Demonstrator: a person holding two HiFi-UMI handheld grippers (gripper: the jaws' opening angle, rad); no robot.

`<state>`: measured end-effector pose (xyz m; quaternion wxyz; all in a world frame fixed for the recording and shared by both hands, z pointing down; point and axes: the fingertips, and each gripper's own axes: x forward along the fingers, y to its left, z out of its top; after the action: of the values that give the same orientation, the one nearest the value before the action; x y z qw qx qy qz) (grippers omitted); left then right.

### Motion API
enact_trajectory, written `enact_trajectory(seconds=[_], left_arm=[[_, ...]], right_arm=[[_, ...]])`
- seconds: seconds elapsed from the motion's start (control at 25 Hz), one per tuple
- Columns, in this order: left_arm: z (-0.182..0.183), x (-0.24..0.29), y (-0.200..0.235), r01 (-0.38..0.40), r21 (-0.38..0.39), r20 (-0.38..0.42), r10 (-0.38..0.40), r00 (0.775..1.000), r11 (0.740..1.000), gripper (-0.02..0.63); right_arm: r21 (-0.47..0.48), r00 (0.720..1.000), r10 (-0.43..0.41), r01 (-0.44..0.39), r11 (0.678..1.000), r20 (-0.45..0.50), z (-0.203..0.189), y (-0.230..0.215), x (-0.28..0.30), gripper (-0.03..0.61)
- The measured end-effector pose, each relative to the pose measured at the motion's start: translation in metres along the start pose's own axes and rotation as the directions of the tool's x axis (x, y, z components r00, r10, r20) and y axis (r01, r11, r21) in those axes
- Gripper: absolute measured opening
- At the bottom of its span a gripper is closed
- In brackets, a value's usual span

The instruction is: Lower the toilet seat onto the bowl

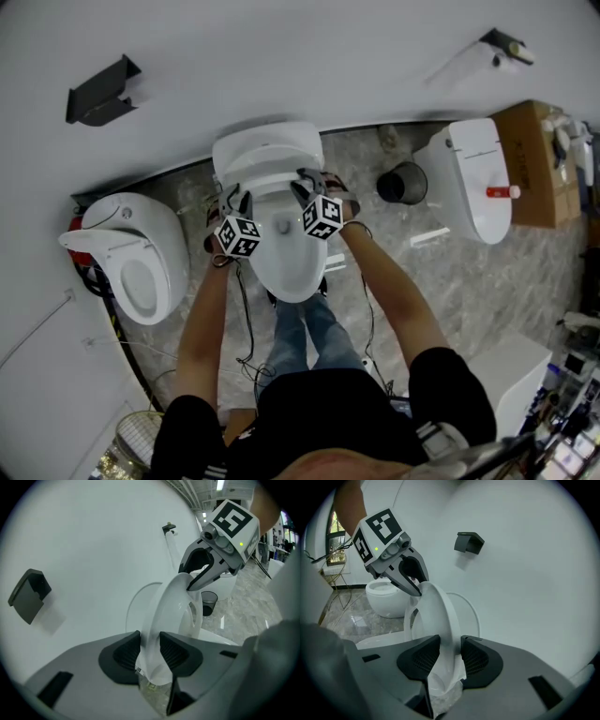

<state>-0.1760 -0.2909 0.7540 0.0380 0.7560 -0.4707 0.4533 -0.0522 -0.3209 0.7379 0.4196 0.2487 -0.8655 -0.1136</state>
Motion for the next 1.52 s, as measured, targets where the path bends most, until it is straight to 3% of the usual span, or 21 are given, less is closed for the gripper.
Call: enact_trajectory(seconds=[0.44,0.6,1.2,1.52], left_arm=[[-0.03,-0.053,-0.058,0.038,0.075,0.004,-0.038,0.999,0.996,0.126],[-0.042,-0.068,-0.081,0.049,0.126,-0.013,-0.048,0.999,0.991,0.123],[-0.093,-0.102,-0.157,0.092,0.198,-0.096,-0.074,0.993,0.976,0.117],[-0.116,-0.11,-0.189,0.091,0.28,-0.14,-0.053,0.989,0.956,0.119]], right_arm=[[-0.087,1.0,0.029,-0.028,0.996,0.004,-0.012,0.068,-0.053,0.141],[-0.121,0.999,0.045,-0.044,0.992,0.0,-0.019,0.092,-0.068,0.138],[-0.2,0.992,0.121,-0.126,0.972,-0.036,-0.054,0.181,-0.098,0.126],[-0.276,0.989,0.141,-0.15,0.95,-0.053,-0.073,0.218,-0.102,0.118]])
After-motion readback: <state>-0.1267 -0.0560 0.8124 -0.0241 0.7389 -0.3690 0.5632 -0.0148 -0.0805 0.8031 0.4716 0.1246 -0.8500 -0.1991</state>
